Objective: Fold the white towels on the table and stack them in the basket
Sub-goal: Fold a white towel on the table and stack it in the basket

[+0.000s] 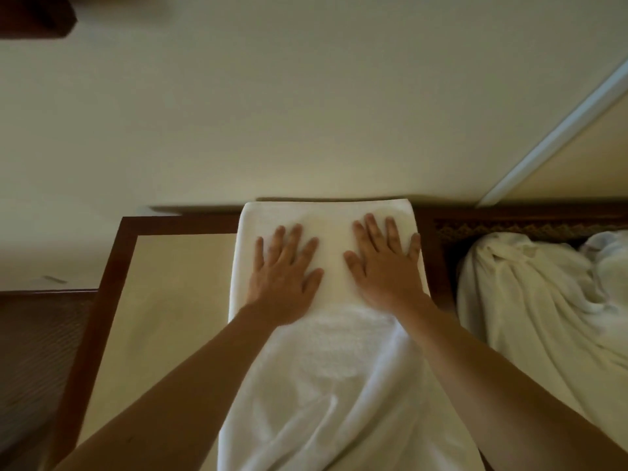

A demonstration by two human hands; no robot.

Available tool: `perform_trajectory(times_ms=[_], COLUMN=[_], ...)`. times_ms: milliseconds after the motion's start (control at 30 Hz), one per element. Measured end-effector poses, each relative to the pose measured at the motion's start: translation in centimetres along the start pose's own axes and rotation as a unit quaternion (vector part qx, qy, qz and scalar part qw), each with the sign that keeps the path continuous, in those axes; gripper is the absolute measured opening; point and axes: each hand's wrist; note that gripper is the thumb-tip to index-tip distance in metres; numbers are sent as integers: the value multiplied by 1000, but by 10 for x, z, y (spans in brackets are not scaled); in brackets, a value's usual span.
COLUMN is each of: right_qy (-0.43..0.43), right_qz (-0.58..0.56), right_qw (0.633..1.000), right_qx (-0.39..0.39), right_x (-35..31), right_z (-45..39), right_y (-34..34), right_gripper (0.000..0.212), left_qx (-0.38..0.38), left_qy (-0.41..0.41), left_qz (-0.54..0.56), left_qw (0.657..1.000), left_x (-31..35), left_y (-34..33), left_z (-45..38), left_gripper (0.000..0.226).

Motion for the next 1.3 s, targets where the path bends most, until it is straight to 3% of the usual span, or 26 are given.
perform_trajectory(times_ms=[100, 233, 333, 400, 433, 567, 633, 700, 833, 933, 1067, 1200, 1300], right_qy=[-70, -240, -298, -306, -304, -303, -316, -337, -373, -341, -345, -335, -323], right_qz=[-11, -98, -127, -191, -227, -255, -280, -307, -364, -349, -364, -282, -202], right_qw=[997, 966, 940, 919, 915, 918, 906, 890, 852, 873, 863, 895, 921], right_qx=[6, -4, 106, 157, 139, 26, 22, 28, 42, 6, 64, 89, 82], right_x=[27, 58, 50, 42, 36, 18, 10, 7, 8, 8, 16, 17, 9], right_z=[0, 16, 52, 80, 92, 129, 137, 139, 137, 135, 138, 144, 144], right_y=[-1, 16, 26, 27, 26, 18, 18, 19, 23, 20, 16, 8, 3], right_gripper=[64, 65, 54, 33, 31, 43, 41, 44, 45, 37, 29, 26, 30], left_qx=[-15, -33, 42, 70, 65, -14, -50, -83, -123, -105, -54, 42, 70], left_qy=[82, 180, 230, 270, 289, 384, 420, 430, 391, 353, 354, 308, 279], left_qz=[1, 23, 125, 227, 266, 365, 431, 461, 454, 405, 347, 326, 311], left_qw=[997, 983, 964, 933, 917, 848, 797, 772, 791, 837, 867, 893, 906], left_x=[-19, -44, -47, -47, -48, -49, -56, -68, -67, -58, -42, -38, -39], left_y=[2, 12, 20, 23, 24, 30, 31, 28, 40, 40, 37, 21, 13], left_z=[-1, 16, 55, 82, 92, 116, 120, 115, 111, 114, 120, 129, 132], left_gripper=[72, 71, 61, 50, 43, 26, 30, 36, 26, 28, 26, 18, 19])
Point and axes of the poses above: each hand's wrist, its own z-axis away from the middle knuckle, its own y-axis out of the back of the hand, x = y × z, and after that the axes turned 7 degrees about y, right-handed
